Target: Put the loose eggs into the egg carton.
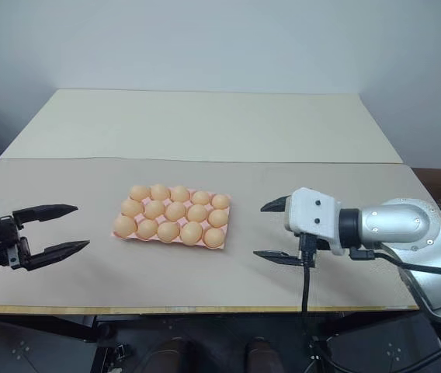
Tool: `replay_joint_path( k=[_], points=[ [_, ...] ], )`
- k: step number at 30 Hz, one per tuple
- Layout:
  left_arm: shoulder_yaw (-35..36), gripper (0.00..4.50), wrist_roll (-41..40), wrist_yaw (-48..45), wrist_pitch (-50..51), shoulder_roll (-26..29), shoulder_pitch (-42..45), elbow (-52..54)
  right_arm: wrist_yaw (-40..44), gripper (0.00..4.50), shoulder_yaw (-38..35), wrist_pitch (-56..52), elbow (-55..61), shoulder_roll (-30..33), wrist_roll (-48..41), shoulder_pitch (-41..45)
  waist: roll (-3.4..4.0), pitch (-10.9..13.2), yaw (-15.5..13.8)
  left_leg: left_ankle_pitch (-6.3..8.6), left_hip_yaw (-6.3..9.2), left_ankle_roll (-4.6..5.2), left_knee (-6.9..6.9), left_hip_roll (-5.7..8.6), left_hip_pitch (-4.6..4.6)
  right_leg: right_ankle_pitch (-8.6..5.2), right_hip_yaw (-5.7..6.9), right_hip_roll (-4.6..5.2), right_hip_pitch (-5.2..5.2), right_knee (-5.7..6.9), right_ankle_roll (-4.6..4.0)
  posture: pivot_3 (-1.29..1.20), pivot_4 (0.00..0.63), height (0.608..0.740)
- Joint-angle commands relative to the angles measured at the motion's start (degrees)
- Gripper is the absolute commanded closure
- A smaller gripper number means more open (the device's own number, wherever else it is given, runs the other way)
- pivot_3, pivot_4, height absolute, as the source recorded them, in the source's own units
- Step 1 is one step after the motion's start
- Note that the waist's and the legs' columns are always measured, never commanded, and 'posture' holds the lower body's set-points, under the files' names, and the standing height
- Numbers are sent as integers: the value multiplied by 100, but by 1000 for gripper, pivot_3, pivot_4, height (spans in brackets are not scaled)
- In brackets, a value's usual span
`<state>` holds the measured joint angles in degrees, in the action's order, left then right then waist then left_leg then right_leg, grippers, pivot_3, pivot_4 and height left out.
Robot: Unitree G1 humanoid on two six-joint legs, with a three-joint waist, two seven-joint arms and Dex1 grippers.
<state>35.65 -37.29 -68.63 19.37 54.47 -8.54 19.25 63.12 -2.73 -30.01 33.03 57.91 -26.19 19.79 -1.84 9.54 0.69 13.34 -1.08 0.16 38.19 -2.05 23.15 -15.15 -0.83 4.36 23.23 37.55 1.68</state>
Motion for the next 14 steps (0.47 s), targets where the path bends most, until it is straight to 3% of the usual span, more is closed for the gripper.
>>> replay_joint_path(
  k=[1,14],
  points=[
    [348,592,-198,236,166,-130,-257,656,337,0,-157,330,-220,121,-89,166,1,0,0,0,0,0,0,-1,-1,0,-1,1,0,0,0,0,150,740],
    [365,592,-187,452,190,-327,-470,742,622,0,-31,615,-561,116,73,347,3,2,-7,0,-13,0,0,2,-1,0,-1,-2,0,-1,-1,0,150,740]
  ],
)
